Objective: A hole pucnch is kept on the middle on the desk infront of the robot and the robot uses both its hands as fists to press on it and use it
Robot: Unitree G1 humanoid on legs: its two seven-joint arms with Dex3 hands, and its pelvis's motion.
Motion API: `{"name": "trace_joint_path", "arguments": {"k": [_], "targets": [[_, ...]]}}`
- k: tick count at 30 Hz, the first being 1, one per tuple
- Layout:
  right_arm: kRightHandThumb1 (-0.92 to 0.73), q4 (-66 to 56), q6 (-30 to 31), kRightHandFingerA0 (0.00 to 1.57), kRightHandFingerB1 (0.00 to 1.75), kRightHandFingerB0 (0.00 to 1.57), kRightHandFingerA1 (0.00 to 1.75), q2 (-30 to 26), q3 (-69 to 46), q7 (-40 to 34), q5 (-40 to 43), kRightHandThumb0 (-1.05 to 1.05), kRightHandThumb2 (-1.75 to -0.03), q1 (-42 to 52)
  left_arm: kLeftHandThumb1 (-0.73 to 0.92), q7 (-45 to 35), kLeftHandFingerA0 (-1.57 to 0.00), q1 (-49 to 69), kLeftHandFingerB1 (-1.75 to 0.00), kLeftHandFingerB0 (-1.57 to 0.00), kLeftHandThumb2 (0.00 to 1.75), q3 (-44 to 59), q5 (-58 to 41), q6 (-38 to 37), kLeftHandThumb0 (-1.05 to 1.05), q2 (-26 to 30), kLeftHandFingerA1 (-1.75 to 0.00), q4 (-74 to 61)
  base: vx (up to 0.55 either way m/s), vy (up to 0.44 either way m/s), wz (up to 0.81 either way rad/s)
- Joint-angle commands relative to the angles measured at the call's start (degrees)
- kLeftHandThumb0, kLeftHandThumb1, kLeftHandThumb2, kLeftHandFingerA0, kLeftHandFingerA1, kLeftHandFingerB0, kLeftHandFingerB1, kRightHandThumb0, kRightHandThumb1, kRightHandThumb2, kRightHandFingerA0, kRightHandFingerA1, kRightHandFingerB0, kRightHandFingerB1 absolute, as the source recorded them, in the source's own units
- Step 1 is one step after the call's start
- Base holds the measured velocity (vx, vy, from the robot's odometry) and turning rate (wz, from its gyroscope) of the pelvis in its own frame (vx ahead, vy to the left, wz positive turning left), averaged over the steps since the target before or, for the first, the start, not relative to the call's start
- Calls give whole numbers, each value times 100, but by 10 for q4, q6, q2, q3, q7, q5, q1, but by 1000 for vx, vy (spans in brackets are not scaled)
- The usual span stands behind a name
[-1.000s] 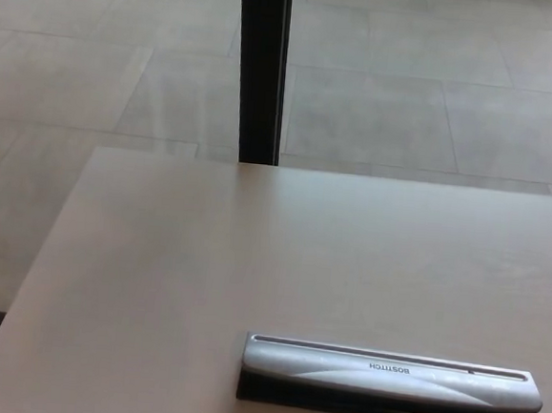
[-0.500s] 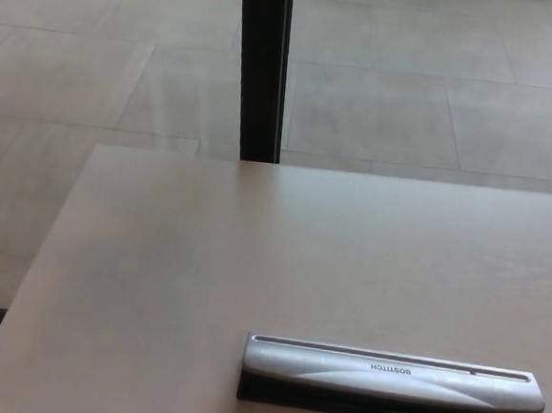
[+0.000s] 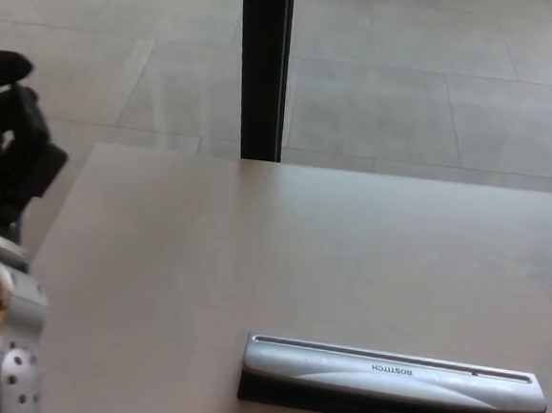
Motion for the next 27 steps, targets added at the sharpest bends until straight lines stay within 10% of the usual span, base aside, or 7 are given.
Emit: {"name": "trace_joint_path", "arguments": {"k": [1,7,27], "targets": [[-72,-168,101,99,158,56,175,37,179,47,13,-23,-103,118,60,-71,-90,43,-152,-72,115,-192,29,52,-23,-20,-175,-87,0,0,0],[-80,-158,119,92,140,56,175,5,244,82,-3,-25,-93,142,75,-20,-92,57,-125,-69,91,-256,29,108,-27,-61,-175,-89,0,0,0],[-77,-74,73,101,168,54,175,44,332,40,-115,-31,-98,174,82,87,-85,143,-166,-49,88,-437,71,43,-31,-165,-175,95,0,0,0]]}}
